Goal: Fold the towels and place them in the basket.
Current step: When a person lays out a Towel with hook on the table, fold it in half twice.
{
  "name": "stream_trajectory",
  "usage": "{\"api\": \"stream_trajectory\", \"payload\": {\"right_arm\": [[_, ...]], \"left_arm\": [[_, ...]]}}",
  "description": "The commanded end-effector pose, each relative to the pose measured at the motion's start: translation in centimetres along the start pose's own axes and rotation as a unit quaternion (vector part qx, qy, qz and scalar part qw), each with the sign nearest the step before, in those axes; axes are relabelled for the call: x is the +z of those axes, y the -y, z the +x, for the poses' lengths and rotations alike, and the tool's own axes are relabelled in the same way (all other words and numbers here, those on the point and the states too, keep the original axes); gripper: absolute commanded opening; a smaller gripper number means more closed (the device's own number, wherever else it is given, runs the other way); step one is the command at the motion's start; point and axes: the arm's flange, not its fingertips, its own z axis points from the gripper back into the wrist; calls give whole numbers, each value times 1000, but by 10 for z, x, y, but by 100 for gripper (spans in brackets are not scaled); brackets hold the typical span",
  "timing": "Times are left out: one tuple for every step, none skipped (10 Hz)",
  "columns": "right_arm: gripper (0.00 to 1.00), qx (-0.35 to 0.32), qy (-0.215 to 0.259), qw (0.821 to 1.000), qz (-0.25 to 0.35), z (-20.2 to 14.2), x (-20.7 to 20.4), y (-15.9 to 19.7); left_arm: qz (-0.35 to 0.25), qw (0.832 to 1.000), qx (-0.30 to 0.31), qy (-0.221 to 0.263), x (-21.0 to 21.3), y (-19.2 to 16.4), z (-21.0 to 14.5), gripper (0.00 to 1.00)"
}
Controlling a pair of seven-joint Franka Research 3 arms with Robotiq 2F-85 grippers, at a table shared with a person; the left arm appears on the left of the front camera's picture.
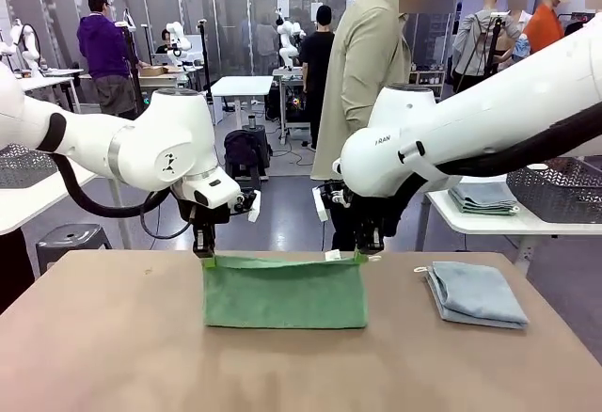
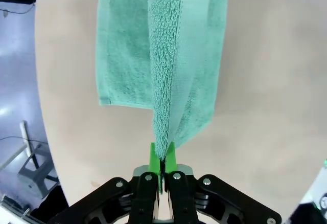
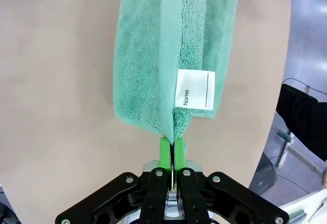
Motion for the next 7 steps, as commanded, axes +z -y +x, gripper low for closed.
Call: {"api": "stream_trajectory", "payload": {"right_arm": [[0,0,12,1000,15,-2,-2,11],[0,4,12,1000,16,-3,-5,11],[0,5,12,1000,14,0,-4,5],[0,-5,1,1000,5,-3,-6,9],[0,-5,1,1000,5,-3,-6,9],[0,-5,1,1000,5,-3,-6,9],[0,-5,1,1000,5,-3,-6,9]], "left_arm": [[-1,1000,-1,-18,3,-13,5,0],[3,1000,2,-16,2,-15,7,0],[-1,1000,2,0,-1,-7,1,0],[-1,1000,2,0,-1,-7,1,0],[-1,1000,2,0,-1,-7,1,0],[-1,1000,2,0,-1,-7,1,0],[-1,1000,2,0,-1,-7,1,0]]}}
